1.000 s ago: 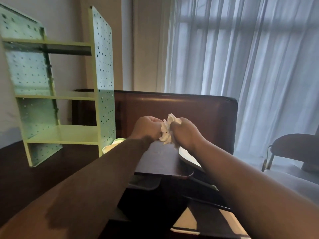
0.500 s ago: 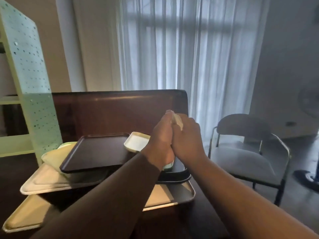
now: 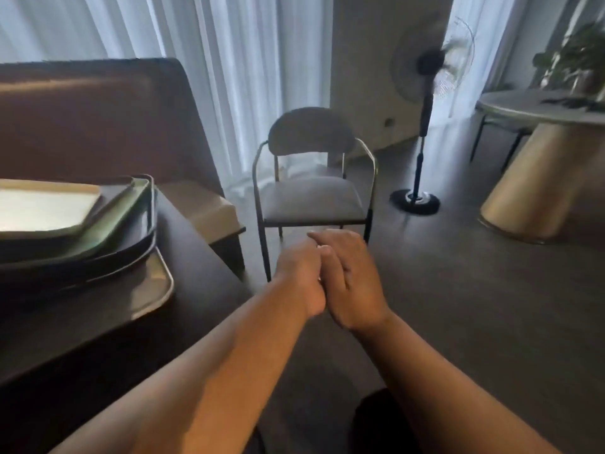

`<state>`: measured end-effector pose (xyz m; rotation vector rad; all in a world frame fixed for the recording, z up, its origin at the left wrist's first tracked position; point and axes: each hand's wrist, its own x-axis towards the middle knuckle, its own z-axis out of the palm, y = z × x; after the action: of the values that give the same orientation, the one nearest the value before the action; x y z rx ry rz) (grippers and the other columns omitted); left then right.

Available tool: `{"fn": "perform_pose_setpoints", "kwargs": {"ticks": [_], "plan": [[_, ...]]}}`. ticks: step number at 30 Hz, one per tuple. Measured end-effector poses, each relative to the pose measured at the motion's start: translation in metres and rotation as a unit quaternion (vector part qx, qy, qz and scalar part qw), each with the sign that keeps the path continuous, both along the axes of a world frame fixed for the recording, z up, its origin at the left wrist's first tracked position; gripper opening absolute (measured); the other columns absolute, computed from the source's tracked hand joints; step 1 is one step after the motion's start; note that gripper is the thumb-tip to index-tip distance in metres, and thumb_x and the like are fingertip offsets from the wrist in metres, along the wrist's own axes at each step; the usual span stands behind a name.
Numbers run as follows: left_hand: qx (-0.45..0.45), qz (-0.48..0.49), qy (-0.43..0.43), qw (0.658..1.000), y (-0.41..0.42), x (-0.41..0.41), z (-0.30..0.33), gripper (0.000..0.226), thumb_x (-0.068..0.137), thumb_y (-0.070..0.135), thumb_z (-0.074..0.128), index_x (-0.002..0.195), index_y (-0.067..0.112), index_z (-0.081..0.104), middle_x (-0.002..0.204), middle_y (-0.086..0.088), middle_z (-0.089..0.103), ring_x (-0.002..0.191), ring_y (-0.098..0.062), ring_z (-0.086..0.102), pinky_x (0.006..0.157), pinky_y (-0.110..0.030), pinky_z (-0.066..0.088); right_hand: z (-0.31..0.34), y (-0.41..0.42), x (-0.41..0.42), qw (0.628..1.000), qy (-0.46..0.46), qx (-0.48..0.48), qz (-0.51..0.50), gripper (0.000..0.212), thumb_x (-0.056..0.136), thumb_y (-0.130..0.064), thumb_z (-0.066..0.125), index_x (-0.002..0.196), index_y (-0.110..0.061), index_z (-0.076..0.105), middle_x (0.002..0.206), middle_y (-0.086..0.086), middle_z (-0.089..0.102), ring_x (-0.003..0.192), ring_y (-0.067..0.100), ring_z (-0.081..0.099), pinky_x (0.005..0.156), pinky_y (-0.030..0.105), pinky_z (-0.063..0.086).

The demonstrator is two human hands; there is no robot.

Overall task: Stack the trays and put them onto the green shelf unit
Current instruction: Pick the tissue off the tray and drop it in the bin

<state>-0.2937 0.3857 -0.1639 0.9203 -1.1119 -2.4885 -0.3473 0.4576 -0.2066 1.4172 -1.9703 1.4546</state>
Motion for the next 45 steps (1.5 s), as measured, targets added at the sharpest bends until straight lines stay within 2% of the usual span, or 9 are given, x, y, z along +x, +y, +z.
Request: {"fn": "perform_pose_setpoints", "kwargs": {"ticks": [3,5,10,20,23,31,37,43,45], "plan": [[-0.024,-0.055,-0.036,0.998,0.034,-0.014,-0.041,0.039,0.108,0.010,0.028,0.131,-0.003,0.056,0.084,0.002,0.061,0.068,0.001,0.065,0.059,-0.013,0.051,-0.040,0.036,-0.016,0.995,0.013,0.037,-0.095,0.036,0.100,-0.019,0.042,0.090,-0.006,0.074,0.084,0.005,0.071,0.081,0.022,0.063,0.078,0.044,0.047],[0.006,-0.082,-0.072,0.994,0.058,-0.023,-0.071,0.040,0.108,0.010,0.027,0.136,0.000,0.054,0.086,0.003,0.058,0.079,-0.001,0.065,0.070,-0.011,0.052,-0.072,0.054,-0.026,0.989,-0.016,0.071,-0.132,0.036,0.098,-0.021,0.043,0.085,-0.008,0.074,0.081,0.005,0.071,0.079,0.024,0.062,0.073,0.044,0.049],[0.026,-0.092,-0.186,0.978,0.078,-0.038,-0.126,0.030,0.091,0.020,0.038,0.068,0.017,0.057,0.076,-0.008,0.060,0.094,-0.026,0.061,0.093,-0.040,0.051,-0.140,0.076,-0.031,0.971,-0.104,0.147,-0.157,0.032,0.097,-0.031,0.035,0.072,-0.028,0.055,0.073,-0.008,0.059,0.075,0.017,0.052,0.062,0.034,0.038],[0.061,-0.205,-0.297,0.931,0.089,-0.048,-0.227,0.064,0.084,0.070,0.050,0.095,0.009,0.068,0.087,-0.012,0.062,0.097,-0.026,0.071,0.106,-0.041,0.045,-0.225,0.123,-0.015,0.949,-0.185,0.238,-0.091,0.034,0.097,-0.025,0.047,0.063,-0.017,0.044,0.064,-0.006,0.045,0.061,0.019,0.044,0.053,0.040,0.036],[0.057,-0.313,-0.286,0.904,0.097,-0.042,-0.248,0.072,0.082,0.072,0.051,0.118,0.011,0.064,0.129,-0.007,0.063,0.117,-0.030,0.063,0.110,-0.049,0.040,-0.243,0.136,-0.013,0.894,-0.303,0.292,-0.153,0.036,0.095,-0.032,0.041,0.063,-0.017,0.047,0.066,-0.001,0.054,0.064,0.019,0.049,0.055,0.037,0.039],[-0.046,-0.445,-0.299,0.843,0.107,-0.035,-0.273,0.063,0.101,0.052,0.041,0.151,0.014,0.038,0.151,-0.009,0.049,0.139,-0.028,0.046,0.118,-0.048,0.032,-0.326,0.189,-0.022,0.628,-0.624,0.215,-0.413,0.042,0.093,-0.036,0.032,0.078,-0.015,0.064,0.081,0.006,0.068,0.079,0.031,0.066,0.083,0.050,0.058],[-0.056,-0.444,-0.318,0.835,0.113,-0.034,-0.306,0.058,0.101,0.050,0.042,0.150,0.018,0.041,0.151,-0.003,0.049,0.136,-0.026,0.049,0.116,-0.048,0.034,-0.336,0.181,-0.020,0.587,-0.702,0.142,-0.377,0.031,0.096,-0.035,0.039,0.086,-0.019,0.063,0.074,0.006,0.064,0.063,0.021,0.058,0.065,0.041,0.050],[-0.080,-0.417,-0.333,0.842,0.113,-0.041,-0.331,0.062,0.100,0.052,0.043,0.153,0.020,0.035,0.152,0.000,0.047,0.133,-0.024,0.050,0.112,-0.045,0.039,-0.348,0.171,-0.029,0.607,-0.720,0.155,-0.298,0.031,0.098,-0.047,0.041,0.088,-0.026,0.062,0.095,0.000,0.070,0.090,0.022,0.066,0.088,0.043,0.053],[-0.089,-0.407,-0.342,0.842,0.110,-0.043,-0.335,0.067,0.097,0.057,0.045,0.153,0.021,0.035,0.152,-0.001,0.045,0.132,-0.023,0.049,0.109,-0.044,0.040,-0.350,0.171,-0.029,0.611,-0.724,0.166,-0.274,0.044,0.099,-0.051,0.037,0.113,-0.021,0.067,0.117,0.002,0.070,0.112,0.023,0.063,0.097,0.040,0.047]]}}
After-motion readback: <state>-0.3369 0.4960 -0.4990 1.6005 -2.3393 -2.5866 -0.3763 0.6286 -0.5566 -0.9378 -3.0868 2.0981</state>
